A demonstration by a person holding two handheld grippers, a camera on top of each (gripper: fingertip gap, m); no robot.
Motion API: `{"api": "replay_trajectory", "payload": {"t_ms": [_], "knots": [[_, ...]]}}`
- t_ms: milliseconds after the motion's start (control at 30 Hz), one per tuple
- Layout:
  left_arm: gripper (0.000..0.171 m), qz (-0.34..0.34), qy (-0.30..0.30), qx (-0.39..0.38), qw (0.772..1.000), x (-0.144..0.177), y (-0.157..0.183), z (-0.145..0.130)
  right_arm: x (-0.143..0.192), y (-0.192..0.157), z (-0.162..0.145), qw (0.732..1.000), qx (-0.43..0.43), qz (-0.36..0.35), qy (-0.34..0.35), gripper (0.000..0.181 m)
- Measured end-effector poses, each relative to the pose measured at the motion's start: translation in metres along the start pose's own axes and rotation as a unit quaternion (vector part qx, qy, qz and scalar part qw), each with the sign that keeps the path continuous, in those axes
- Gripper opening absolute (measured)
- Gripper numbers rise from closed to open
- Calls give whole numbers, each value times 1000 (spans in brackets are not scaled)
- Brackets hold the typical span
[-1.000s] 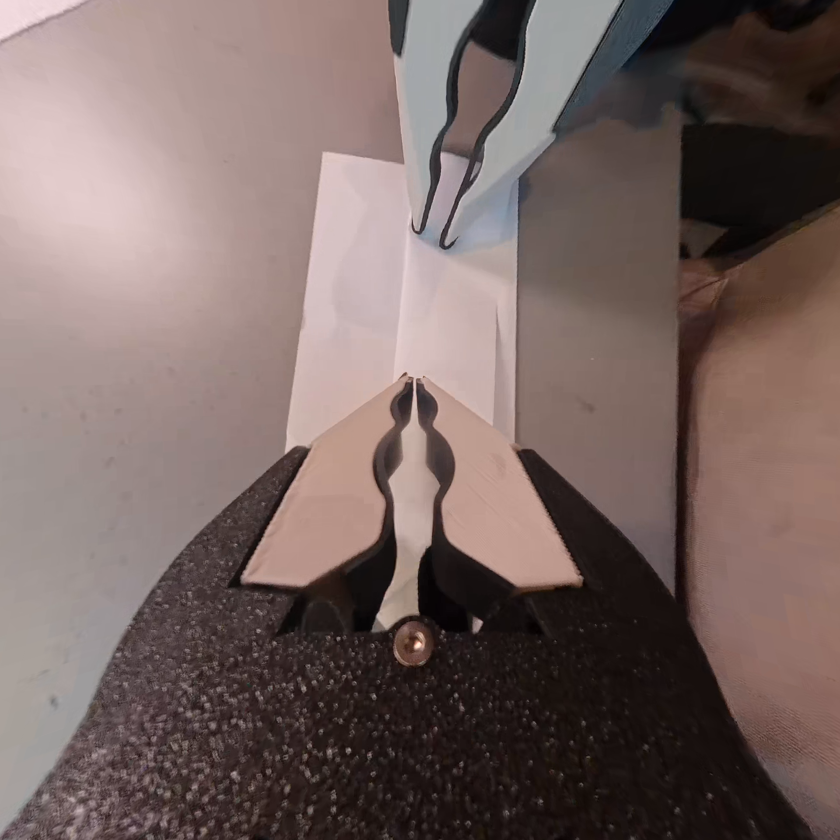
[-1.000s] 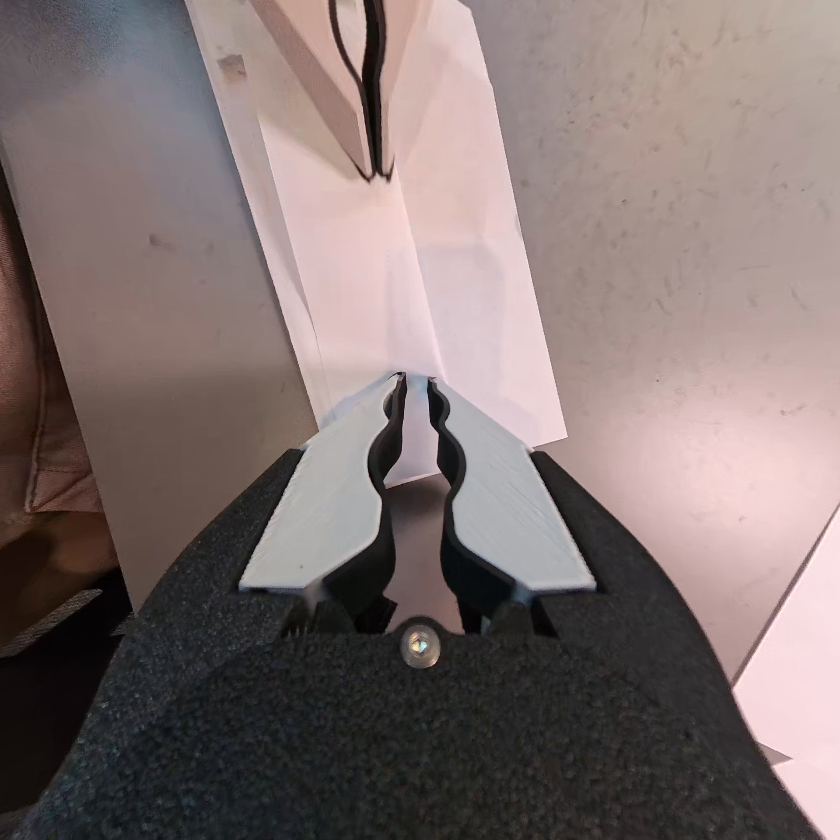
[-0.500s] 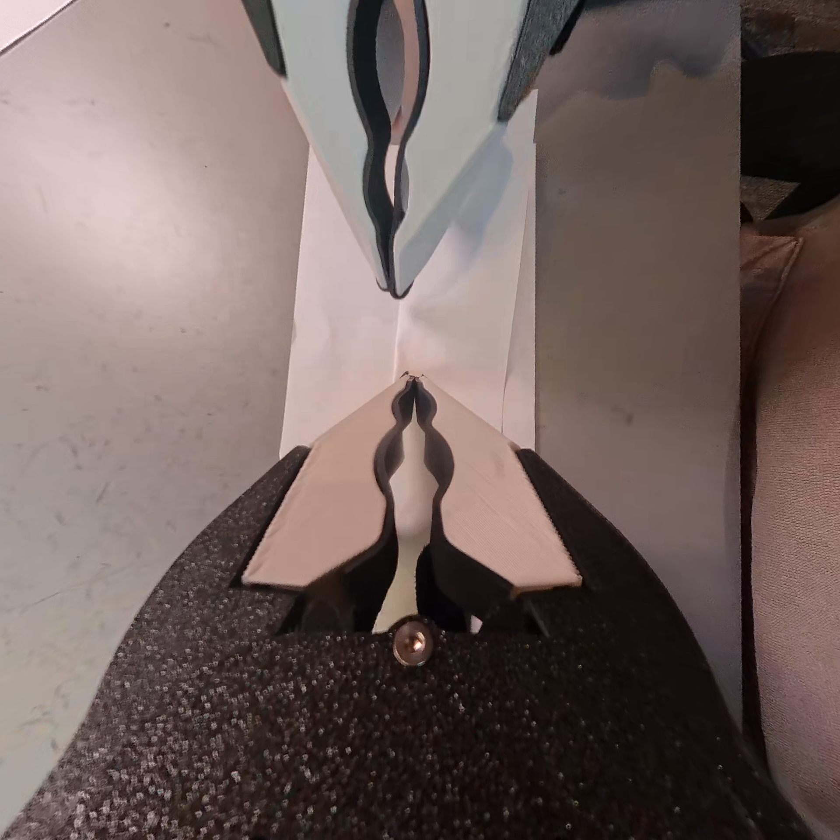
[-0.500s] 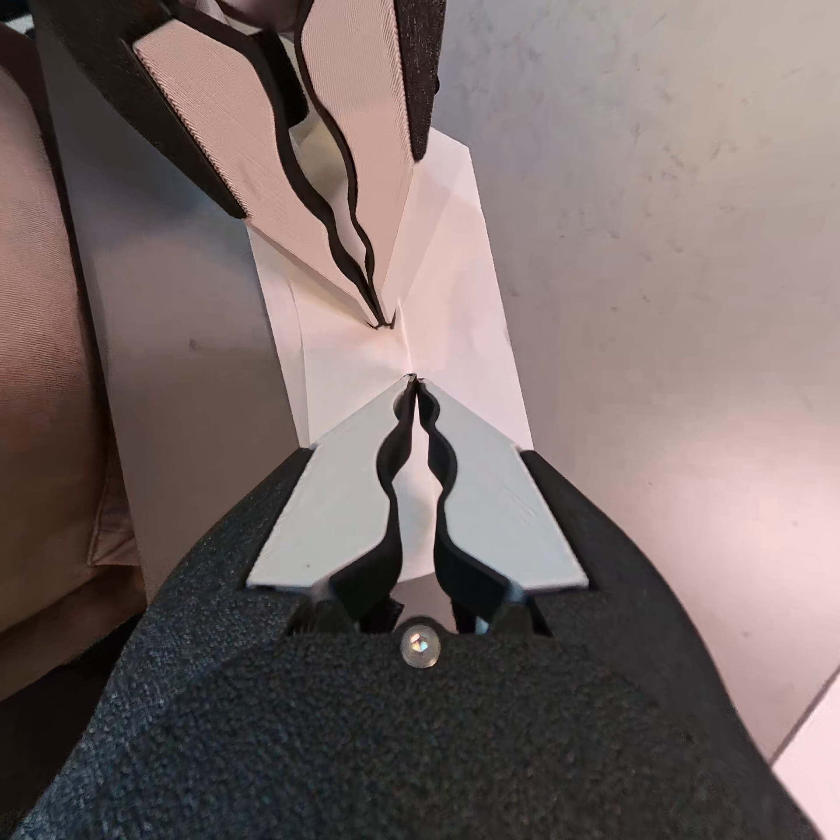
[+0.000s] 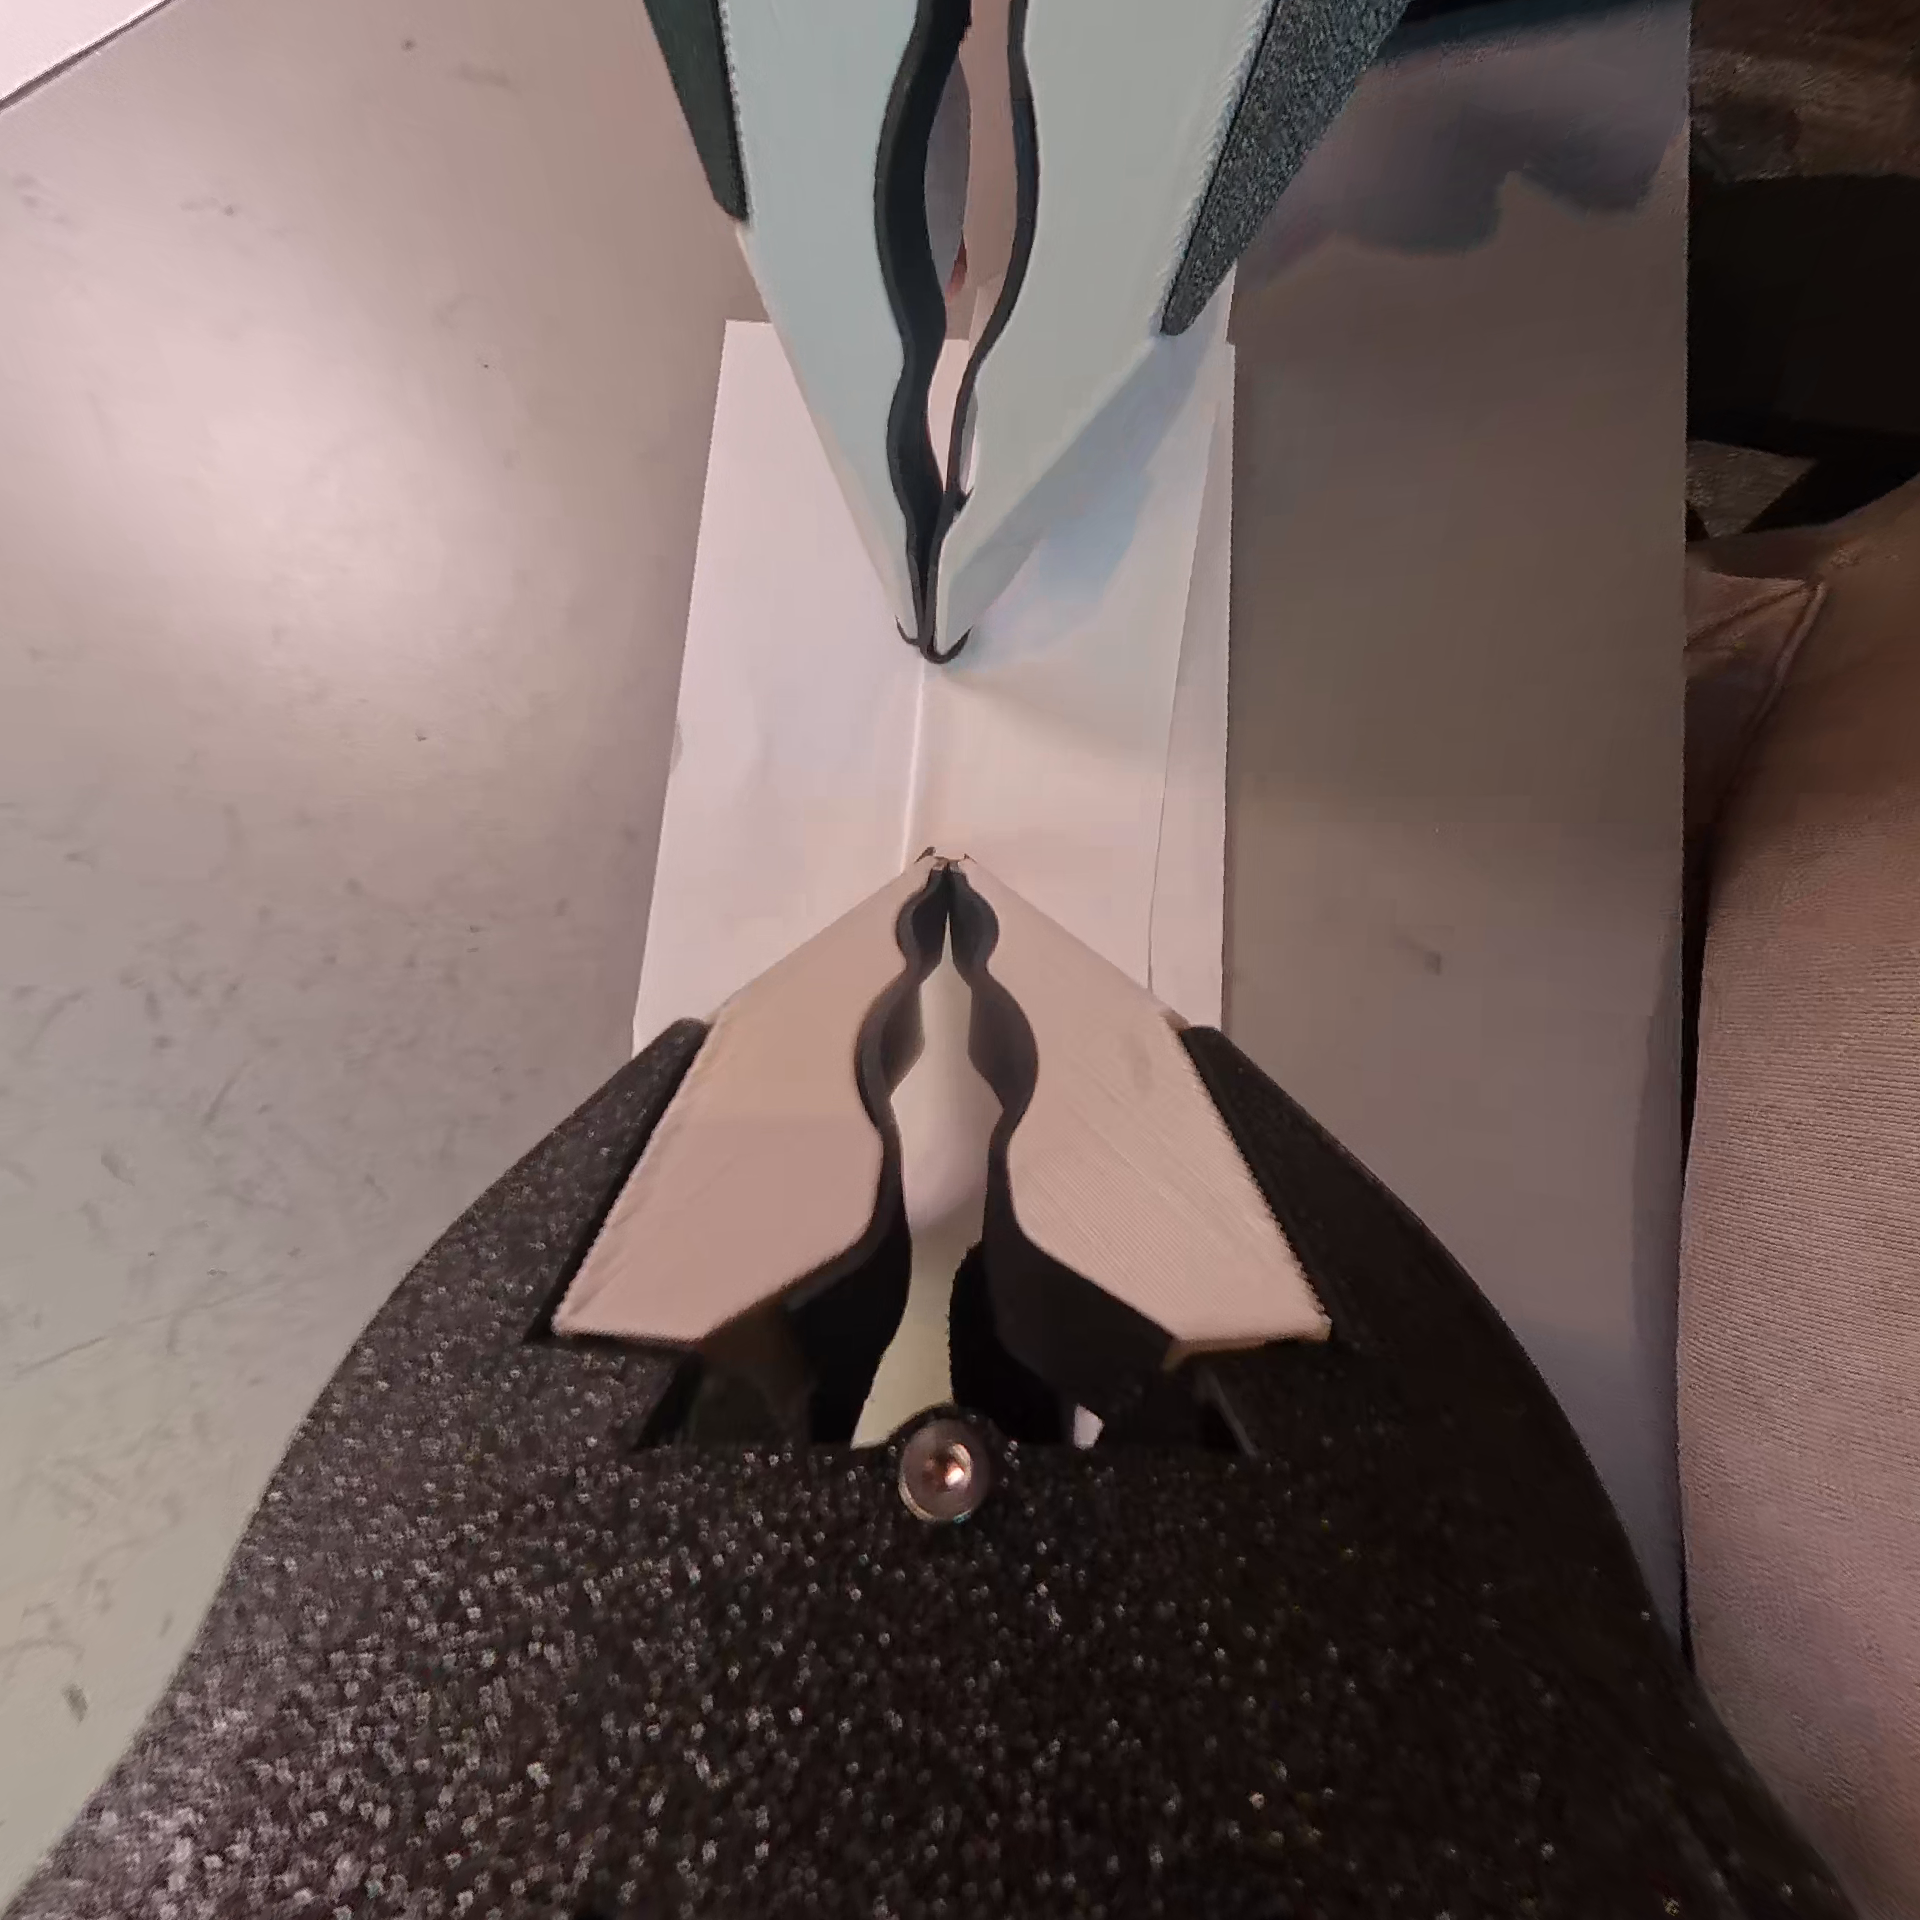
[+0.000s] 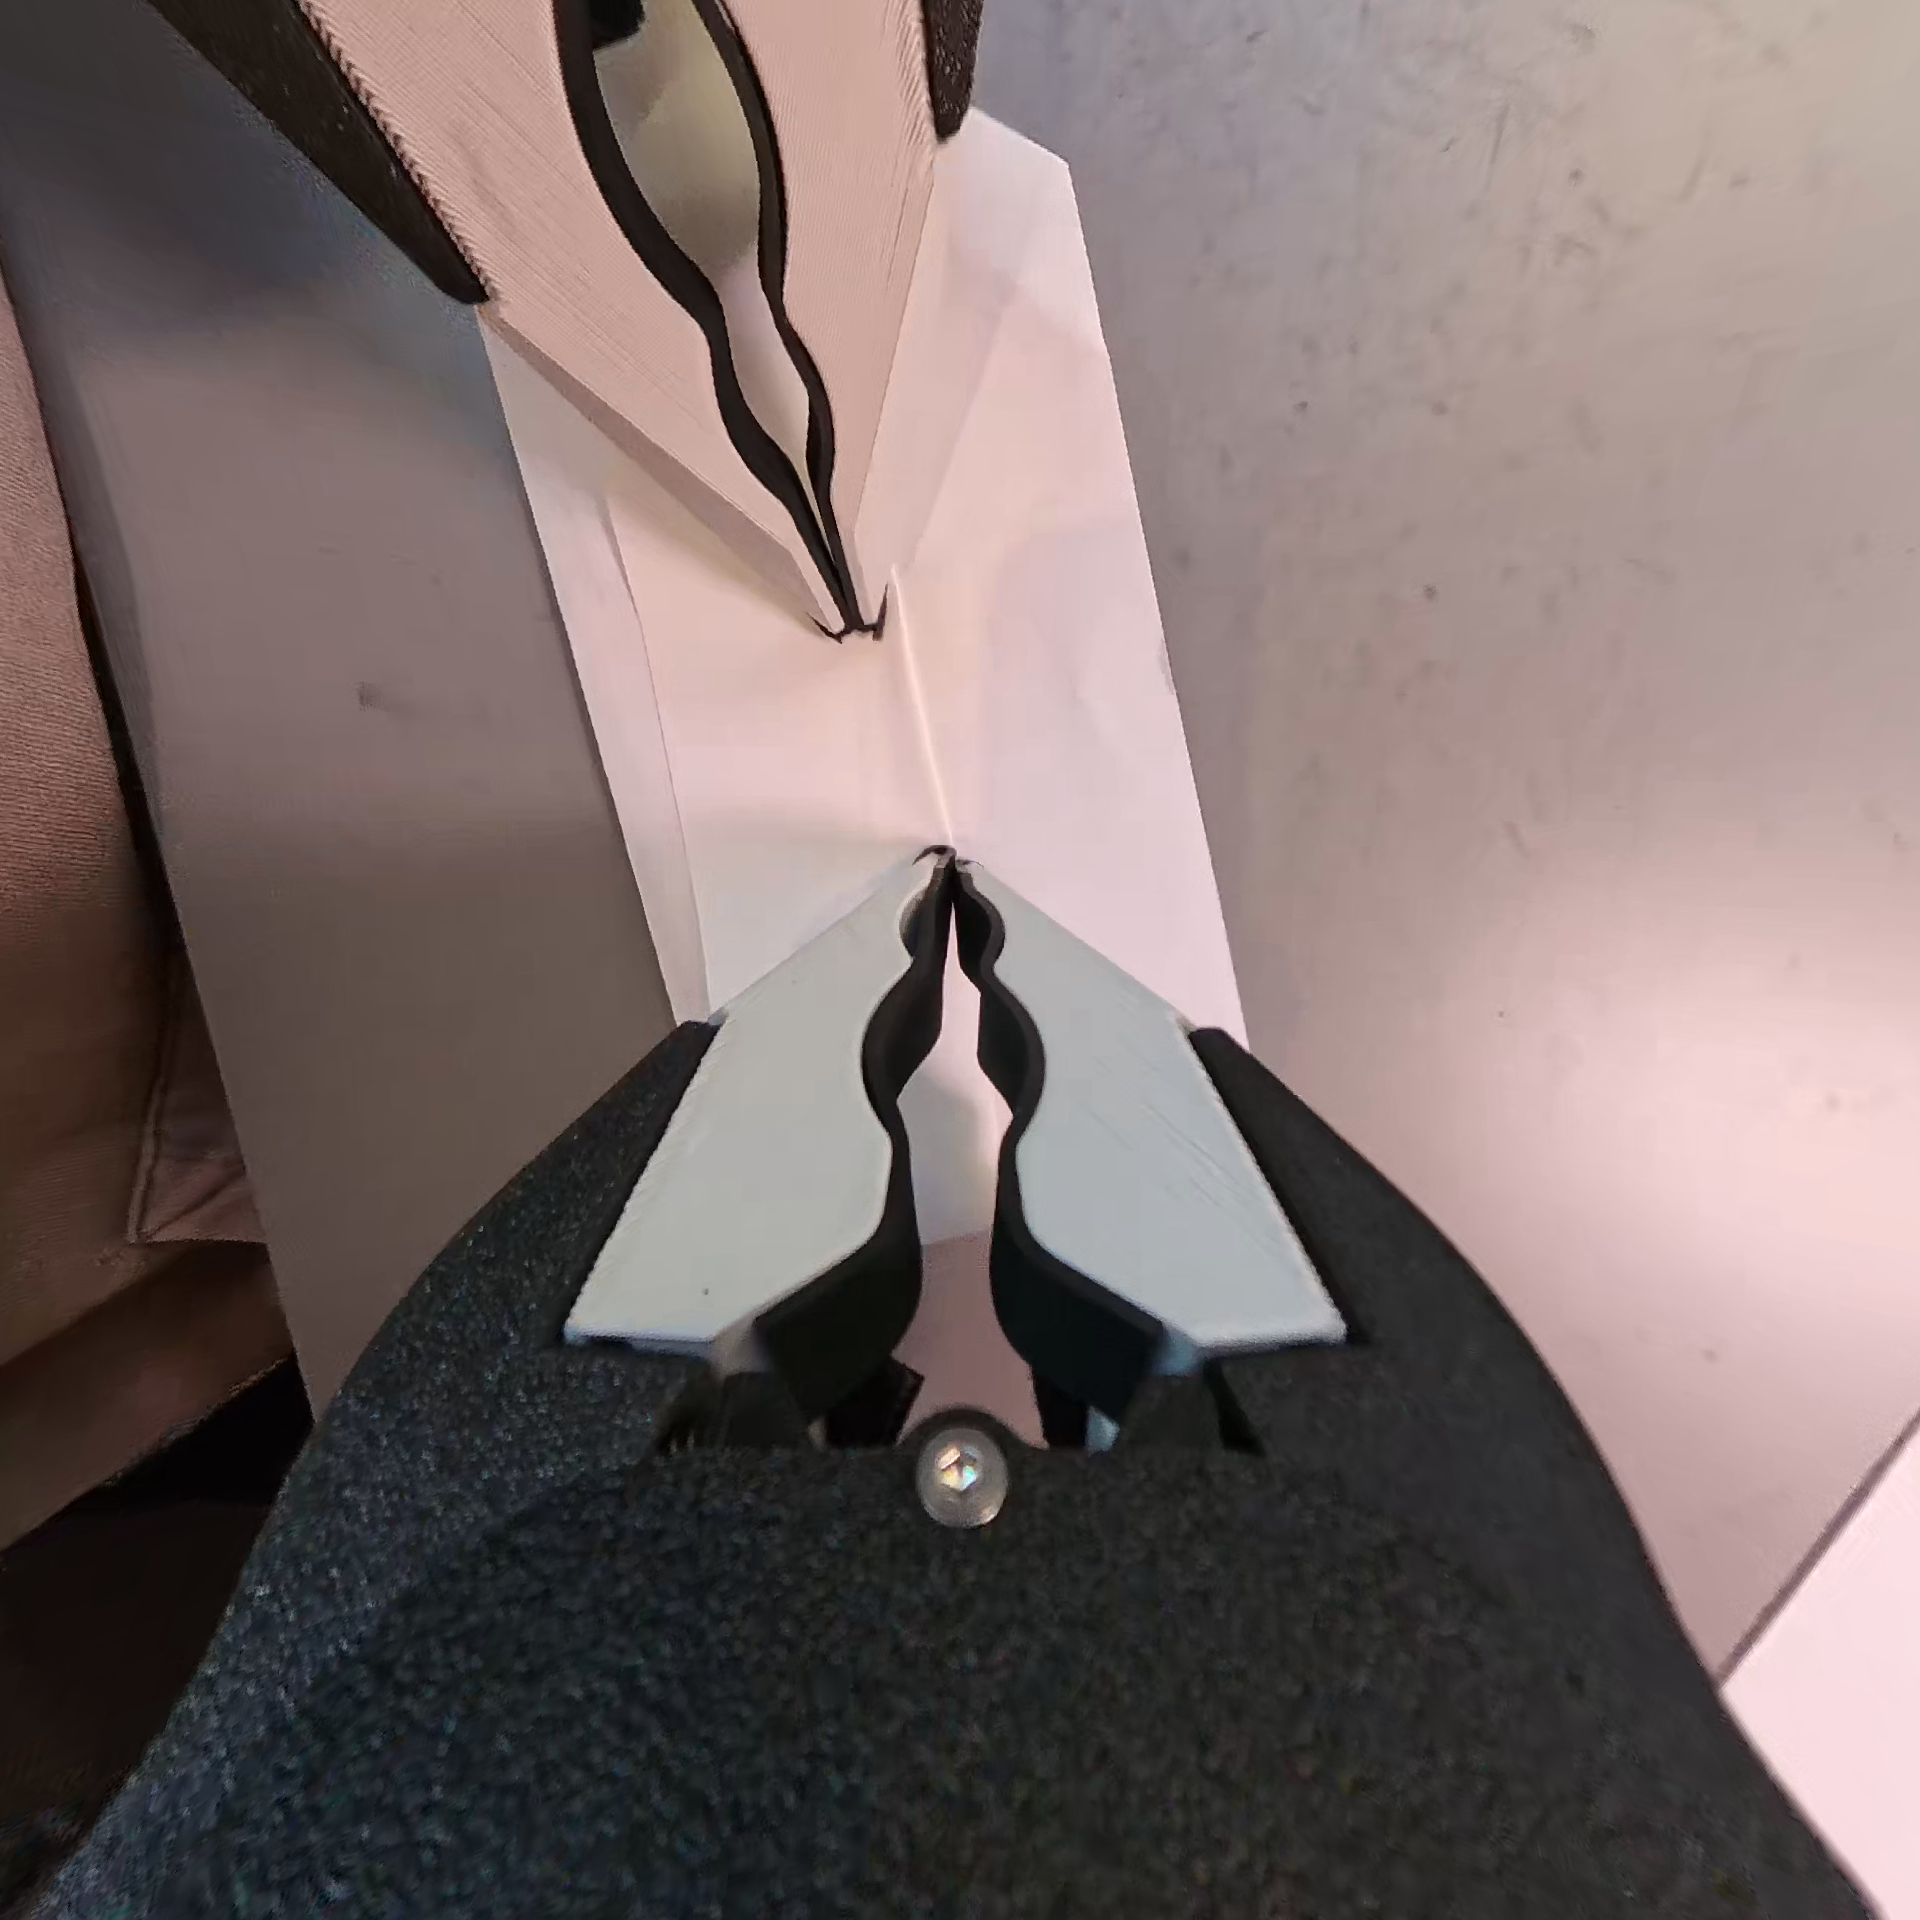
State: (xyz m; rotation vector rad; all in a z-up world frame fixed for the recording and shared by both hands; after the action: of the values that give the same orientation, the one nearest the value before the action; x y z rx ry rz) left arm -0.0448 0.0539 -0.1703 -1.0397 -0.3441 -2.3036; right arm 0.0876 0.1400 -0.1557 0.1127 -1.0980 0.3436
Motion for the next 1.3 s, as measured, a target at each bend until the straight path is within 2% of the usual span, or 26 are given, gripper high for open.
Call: {"api": "replay_trajectory", "payload": {"t_ms": [467, 800, 1300], "knots": [[0, -2, -4, -3, 1000, 0, 0, 1, 20, 5, -36, 999, -41, -18, -10, 0], [0, -3, -3, -4, 1000, 0, 0, 1, 29, 6, -46, 998, -38, -25, -40, 0], [0, 4, 1, -11, 1000, 0, 1, 0, 27, 3, -50, 998, -52, -40, -16, 0]]}}
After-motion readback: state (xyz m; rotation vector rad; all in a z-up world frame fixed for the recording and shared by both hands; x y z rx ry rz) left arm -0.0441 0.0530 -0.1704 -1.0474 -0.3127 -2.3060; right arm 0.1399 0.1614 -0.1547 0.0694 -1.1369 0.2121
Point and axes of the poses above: each gripper's, where its closed fingertips meet, x back along the fingers, z out of its top, y = z × x across the jaws, the point moved 10 cm from there along x, back along the fingers, and after that the axes turned 3 degrees about z, right-handed, at the moved point
